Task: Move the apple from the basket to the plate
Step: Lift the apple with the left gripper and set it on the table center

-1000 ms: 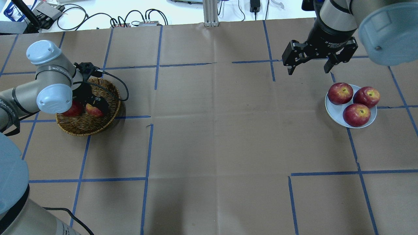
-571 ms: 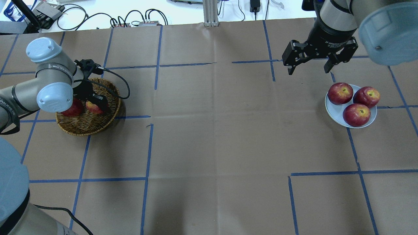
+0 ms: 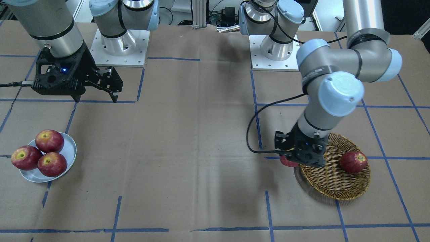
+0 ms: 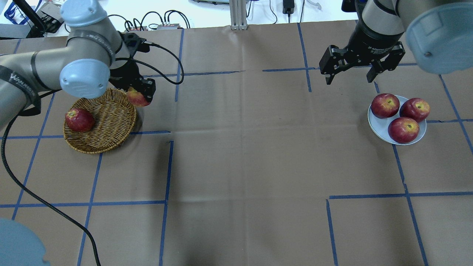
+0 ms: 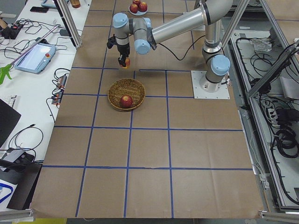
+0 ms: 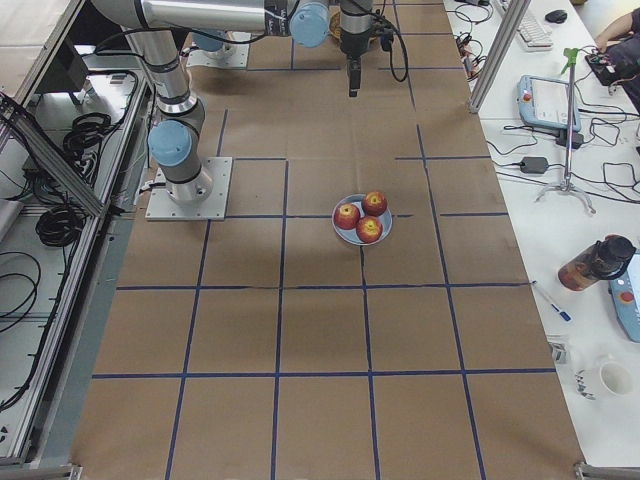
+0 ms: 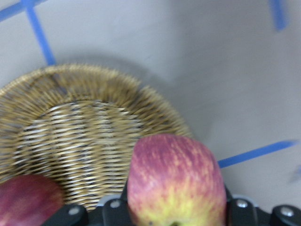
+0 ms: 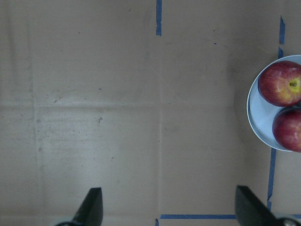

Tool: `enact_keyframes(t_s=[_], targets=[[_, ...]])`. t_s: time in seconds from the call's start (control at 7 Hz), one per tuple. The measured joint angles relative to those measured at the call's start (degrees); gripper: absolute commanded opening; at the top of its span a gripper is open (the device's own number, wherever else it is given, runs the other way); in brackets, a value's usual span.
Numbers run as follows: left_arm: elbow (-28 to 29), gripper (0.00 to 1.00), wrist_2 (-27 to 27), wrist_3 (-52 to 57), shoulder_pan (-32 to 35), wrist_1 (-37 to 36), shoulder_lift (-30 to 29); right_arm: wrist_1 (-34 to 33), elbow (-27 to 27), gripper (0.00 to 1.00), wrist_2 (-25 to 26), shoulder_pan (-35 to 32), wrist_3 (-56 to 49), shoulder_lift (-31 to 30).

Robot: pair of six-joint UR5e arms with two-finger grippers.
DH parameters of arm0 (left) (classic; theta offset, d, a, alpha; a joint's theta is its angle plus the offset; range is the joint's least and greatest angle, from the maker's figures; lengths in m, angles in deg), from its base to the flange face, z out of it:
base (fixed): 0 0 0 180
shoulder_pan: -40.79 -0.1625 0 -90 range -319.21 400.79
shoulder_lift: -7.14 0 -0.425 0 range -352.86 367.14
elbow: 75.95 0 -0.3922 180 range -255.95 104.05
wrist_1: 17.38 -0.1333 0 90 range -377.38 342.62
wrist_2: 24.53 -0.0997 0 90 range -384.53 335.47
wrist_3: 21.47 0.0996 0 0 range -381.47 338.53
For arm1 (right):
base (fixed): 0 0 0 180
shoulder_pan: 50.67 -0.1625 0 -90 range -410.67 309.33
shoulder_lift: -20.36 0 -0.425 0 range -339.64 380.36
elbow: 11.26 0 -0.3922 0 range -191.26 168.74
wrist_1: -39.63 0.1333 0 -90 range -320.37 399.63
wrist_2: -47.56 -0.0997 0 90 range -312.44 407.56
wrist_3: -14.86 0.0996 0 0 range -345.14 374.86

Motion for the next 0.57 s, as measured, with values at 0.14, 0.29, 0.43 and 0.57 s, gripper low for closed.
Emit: enact_keyframes(t_s=[0.14,0.29,0.43,0.57], targets=[[0.52,0.53,0.36,-7.74,5.84,0.22,-0.36,0.03,0.00,1.00,0.02,0.00,0.00,-0.02],[0.79,0.52,1.67,-14.01,10.42,-0.33,-1.60,0.02,0.00,1.00,0.06,0.00,-0.02,-0.02],[1.06,0.53,3.35,-18.41,13.74,-1.98,-3.84,0.00,0.00,1.00,0.07,0.00,-0.04,-0.01],[1.40,0.53,3.97,-20.90,16.29,-5.12,-6.91,0.01,0.00,1.00,0.03,0.00,-0.02,-0.02]])
